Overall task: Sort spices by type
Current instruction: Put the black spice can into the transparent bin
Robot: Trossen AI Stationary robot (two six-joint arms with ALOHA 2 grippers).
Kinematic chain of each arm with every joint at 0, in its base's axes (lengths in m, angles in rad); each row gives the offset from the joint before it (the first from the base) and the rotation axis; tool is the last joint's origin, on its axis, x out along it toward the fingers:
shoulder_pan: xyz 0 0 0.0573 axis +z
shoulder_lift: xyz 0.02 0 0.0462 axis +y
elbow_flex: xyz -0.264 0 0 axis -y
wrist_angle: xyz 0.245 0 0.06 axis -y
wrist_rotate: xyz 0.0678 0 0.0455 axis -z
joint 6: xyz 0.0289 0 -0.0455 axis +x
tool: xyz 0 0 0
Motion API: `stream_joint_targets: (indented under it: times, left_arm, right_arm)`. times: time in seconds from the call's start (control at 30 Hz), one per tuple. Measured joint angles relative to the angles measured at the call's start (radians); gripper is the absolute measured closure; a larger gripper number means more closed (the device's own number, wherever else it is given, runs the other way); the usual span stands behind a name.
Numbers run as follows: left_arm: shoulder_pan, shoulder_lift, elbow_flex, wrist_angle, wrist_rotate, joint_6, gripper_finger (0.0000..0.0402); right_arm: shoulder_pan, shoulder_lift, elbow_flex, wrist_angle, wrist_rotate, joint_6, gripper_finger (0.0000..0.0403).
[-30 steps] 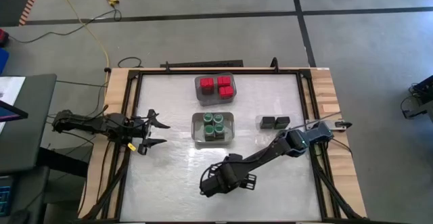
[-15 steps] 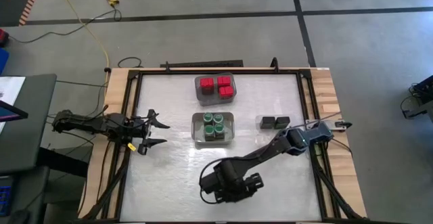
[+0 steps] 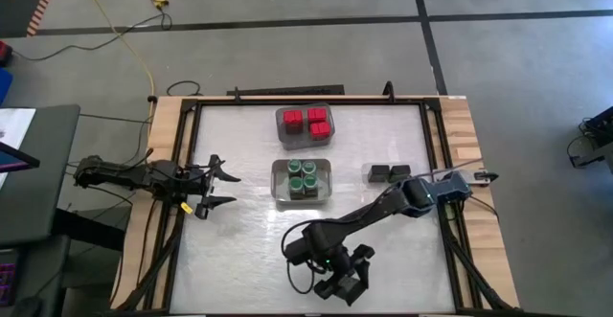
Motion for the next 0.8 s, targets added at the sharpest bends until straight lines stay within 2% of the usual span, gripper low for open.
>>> stream_joint_targets:
  times: [0.3,0.43,0.63,0.8]
  left_arm:
    - [0.0,0.0,0.0,0.0,0.0,0.0,0.0155]
    - [0.0,0.0,0.0,0.0,0.0,0.0,0.0155]
    - [0.0,0.0,0.0,0.0,0.0,0.0,0.0155]
    - [0.0,0.0,0.0,0.0,0.0,0.0,0.0155]
  right_arm:
    - [-0.042,-0.033,-0.162,0.002,-0.047,-0.175,0.0106]
    - [-0.059,-0.095,-0.307,0.001,-0.054,-0.172,0.0106]
    - [-0.076,-0.215,-0.545,0.0,-0.129,-0.139,0.0106]
    - [-0.08,-0.264,-0.669,0.0,-0.183,-0.117,0.0106]
